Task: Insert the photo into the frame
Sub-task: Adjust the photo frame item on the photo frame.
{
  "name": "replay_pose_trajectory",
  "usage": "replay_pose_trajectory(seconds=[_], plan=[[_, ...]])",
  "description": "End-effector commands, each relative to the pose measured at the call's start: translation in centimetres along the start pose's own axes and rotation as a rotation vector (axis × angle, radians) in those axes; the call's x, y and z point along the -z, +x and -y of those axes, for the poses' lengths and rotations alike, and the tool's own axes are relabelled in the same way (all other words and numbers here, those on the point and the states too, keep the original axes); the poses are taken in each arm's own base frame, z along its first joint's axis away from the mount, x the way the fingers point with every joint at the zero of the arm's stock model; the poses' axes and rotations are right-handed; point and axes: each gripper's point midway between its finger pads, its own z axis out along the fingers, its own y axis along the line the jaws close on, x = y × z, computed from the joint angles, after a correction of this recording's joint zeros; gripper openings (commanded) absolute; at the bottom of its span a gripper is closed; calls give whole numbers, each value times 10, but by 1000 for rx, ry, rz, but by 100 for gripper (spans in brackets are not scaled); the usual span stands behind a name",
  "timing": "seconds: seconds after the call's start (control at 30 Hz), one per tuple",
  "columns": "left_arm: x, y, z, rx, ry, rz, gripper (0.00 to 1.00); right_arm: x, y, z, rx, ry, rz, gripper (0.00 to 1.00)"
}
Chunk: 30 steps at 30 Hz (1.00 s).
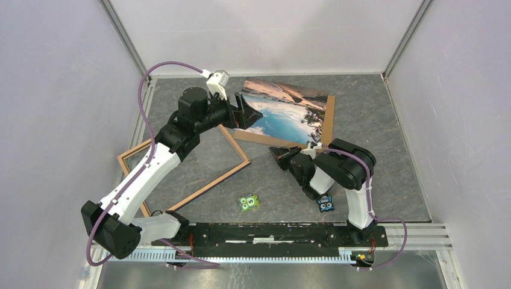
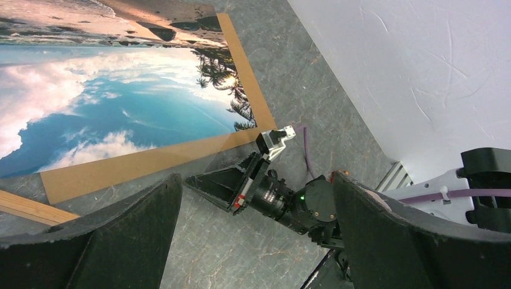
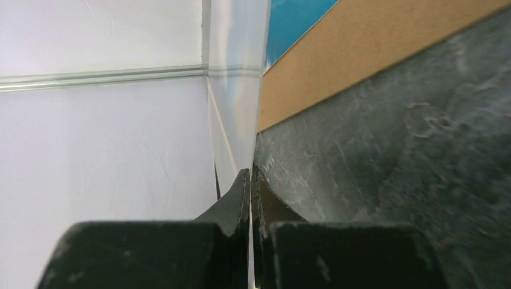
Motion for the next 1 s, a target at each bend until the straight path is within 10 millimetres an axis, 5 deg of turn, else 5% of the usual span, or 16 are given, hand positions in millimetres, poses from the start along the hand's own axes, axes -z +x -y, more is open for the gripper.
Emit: replay_pose_trajectory(seconds=[0.0,0.43,0.6,0.87,0.9,0.97], plan=[[1,-8,13,31,52,30,99,16,-7,-25,45,-87,5,0],[1,-7,11,25,45,36,99,39,32,-11,310,-58,-141,4],[0,-7,11,25,48,32,99,37,55,2,471,-23,-254,5],[-1,-5,10,26,48,28,99,32,87,-5,663,-104,-406,0],[-2,-6,10,26,47,28,99,32,92,-5,671,-111,-429,3],[-2,-5,10,27,47,25,99,34,99,-4,695,-124,-475,24]])
